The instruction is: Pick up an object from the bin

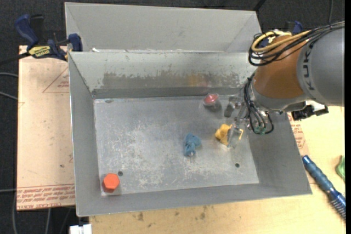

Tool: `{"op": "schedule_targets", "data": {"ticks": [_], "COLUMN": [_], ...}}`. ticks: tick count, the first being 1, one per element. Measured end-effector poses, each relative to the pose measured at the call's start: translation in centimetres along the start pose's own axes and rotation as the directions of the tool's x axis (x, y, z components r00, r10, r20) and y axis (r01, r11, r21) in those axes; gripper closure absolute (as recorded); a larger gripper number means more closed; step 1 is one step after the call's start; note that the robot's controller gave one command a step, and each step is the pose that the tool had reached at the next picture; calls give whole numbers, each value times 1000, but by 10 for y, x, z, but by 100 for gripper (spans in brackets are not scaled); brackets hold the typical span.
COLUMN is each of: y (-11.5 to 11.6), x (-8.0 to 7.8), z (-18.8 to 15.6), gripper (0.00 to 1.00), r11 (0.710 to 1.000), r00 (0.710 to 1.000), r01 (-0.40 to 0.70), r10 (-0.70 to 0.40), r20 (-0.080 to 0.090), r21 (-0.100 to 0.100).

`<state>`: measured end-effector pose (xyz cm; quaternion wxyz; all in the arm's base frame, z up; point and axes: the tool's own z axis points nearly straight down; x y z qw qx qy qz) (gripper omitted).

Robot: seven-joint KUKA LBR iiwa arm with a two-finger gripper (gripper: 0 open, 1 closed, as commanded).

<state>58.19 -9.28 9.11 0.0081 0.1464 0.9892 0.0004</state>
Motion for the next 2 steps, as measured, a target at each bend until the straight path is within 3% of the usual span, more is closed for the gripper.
{"op": "schedule_targets", "data": {"ticks": [1, 2], "y": [-1, 0], "x": [1, 0], "z": [7, 5], "gripper": [0, 100], "r11": [1000, 1000], "r00": [1000, 1000], "r01": [-12, -12], "r10": [12, 12], "r20": [3, 13], "r21": [-2, -2]}}
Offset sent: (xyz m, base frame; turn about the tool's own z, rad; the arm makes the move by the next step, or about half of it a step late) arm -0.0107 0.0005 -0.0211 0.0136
